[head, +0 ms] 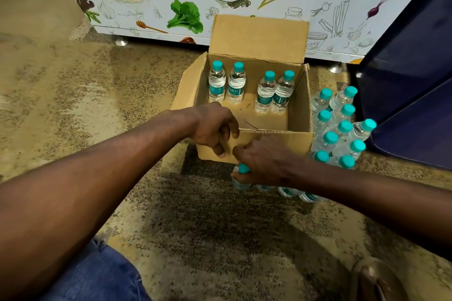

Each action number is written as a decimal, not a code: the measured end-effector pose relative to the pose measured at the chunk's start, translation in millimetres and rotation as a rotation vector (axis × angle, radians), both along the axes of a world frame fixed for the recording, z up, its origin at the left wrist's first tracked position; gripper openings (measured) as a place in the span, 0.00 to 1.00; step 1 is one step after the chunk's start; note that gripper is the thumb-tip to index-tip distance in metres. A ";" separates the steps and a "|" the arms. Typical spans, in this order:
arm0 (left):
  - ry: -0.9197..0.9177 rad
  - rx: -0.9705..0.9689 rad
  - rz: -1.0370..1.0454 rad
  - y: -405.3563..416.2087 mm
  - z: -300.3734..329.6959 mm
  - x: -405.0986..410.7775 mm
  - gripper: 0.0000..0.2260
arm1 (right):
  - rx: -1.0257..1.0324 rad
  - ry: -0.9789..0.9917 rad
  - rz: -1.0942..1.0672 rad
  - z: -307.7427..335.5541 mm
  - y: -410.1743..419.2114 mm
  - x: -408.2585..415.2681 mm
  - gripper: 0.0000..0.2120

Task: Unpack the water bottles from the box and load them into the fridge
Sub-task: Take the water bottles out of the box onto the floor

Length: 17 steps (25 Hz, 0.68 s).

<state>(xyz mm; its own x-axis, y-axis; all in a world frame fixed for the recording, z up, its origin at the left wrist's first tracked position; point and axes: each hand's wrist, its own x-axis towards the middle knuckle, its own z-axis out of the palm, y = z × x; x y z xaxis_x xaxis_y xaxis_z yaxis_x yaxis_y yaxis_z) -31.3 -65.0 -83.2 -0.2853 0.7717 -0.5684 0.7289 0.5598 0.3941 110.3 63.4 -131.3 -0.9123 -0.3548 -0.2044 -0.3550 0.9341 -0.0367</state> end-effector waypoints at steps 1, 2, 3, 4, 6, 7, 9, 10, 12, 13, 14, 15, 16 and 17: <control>0.004 0.009 0.003 0.4 -0.4 -0.9 0.23 | 0.005 0.007 0.010 -2.6 -1.1 0.9 0.22; 0.021 0.030 0.009 0.7 -0.6 -1.7 0.19 | 0.010 0.015 0.017 -4.6 -1.7 1.4 0.21; 0.043 0.061 0.020 1.2 -1.5 -2.9 0.15 | 0.014 0.024 0.021 -6.7 -2.0 2.1 0.21; 0.070 0.100 0.028 1.7 -2.1 -4.0 0.12 | 0.018 0.033 0.023 -9.2 -2.5 2.8 0.21; 0.118 0.154 0.039 3.8 -2.3 -5.8 0.10 | 0.029 0.045 0.018 -12.6 -3.3 2.7 0.23; 0.130 0.168 0.044 5.1 -2.4 -6.3 0.10 | 0.029 0.049 0.016 -12.4 -3.2 2.4 0.24; 0.146 0.202 0.048 8.0 -2.5 -6.8 0.10 | 0.007 0.039 0.017 -10.9 -0.7 2.4 0.28; 0.157 0.220 0.051 8.8 -3.0 -7.7 0.09 | -0.015 0.031 0.014 -8.7 0.7 2.0 0.31; 0.180 0.239 0.059 8.8 -5.6 -10.2 0.09 | -0.077 0.024 -0.014 -2.7 5.9 -0.8 0.35; 0.188 0.234 0.069 8.0 -7.0 -12.5 0.08 | -0.129 0.037 -0.049 1.4 10.2 -5.0 0.34; 0.188 0.221 0.082 6.8 -8.3 -14.3 0.07 | -0.201 0.075 -0.091 4.6 16.5 -10.8 0.30; 0.184 0.205 0.092 5.4 -9.5 -15.9 0.07 | -0.277 0.140 -0.139 8.7 23.2 -18.0 0.24; 0.183 0.194 0.101 4.0 -10.3 -17.0 0.08 | -0.345 0.223 -0.193 11.1 32.0 -27.8 0.19; 0.185 0.182 0.108 2.6 -11.1 -18.1 0.09 | -0.398 0.311 -0.259 14.2 41.1 -39.1 0.14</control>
